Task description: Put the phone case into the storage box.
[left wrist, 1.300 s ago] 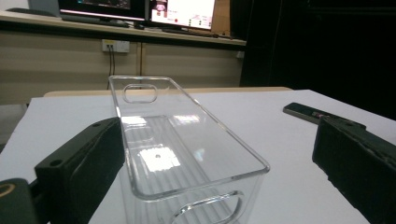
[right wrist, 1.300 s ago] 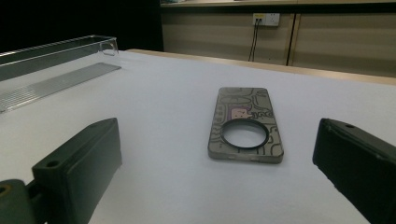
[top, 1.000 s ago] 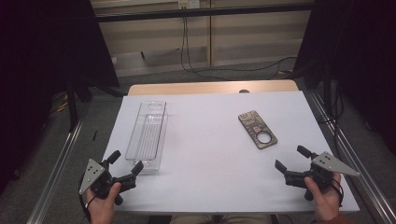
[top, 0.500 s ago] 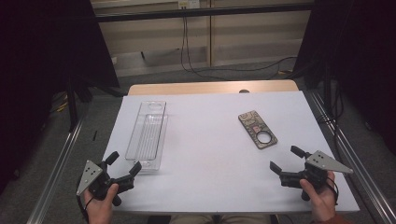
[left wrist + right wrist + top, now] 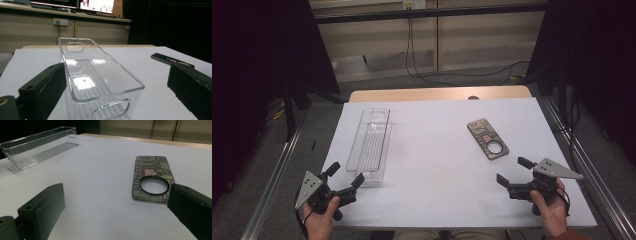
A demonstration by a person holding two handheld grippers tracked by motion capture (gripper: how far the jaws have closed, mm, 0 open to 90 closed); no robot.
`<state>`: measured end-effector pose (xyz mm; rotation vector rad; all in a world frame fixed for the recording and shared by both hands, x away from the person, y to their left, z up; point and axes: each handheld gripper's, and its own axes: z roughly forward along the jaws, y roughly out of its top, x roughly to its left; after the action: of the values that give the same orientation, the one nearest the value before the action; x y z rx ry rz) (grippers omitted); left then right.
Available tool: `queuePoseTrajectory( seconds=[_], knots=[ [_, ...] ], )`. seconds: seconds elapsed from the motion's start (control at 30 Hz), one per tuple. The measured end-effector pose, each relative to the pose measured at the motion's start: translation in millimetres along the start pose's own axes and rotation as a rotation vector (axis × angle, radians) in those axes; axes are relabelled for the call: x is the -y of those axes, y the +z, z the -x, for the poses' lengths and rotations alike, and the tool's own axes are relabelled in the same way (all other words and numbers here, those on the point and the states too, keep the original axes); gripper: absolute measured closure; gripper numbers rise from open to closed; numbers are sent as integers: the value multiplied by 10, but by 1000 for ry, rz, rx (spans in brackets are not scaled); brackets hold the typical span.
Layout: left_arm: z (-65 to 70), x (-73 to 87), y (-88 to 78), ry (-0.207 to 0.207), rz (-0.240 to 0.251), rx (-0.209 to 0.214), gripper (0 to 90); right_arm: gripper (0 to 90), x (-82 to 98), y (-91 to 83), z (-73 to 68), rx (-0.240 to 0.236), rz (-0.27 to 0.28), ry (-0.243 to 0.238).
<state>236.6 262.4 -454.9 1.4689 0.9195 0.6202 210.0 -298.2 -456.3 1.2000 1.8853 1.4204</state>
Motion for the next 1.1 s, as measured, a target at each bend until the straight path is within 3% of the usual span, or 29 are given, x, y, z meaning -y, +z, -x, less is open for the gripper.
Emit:
queuePoseTrajectory(
  seconds=[0.63,0.87,0.93,1.03,1.1],
  knots=[
    [10,12,24,-3,-5,7,24,24,-195,205,-8,-22,-62,11],
    [-16,7,6,-3,5,-6,24,20,-272,291,3,-89,-106,-33],
    [-15,8,5,-2,4,-4,24,19,-286,304,11,-86,-111,-37],
    [-19,2,-3,2,6,-11,24,18,-325,342,39,-83,-115,-29],
    [-27,5,-6,-3,9,-13,24,36,-364,391,77,-101,-153,-7]
  ],
)
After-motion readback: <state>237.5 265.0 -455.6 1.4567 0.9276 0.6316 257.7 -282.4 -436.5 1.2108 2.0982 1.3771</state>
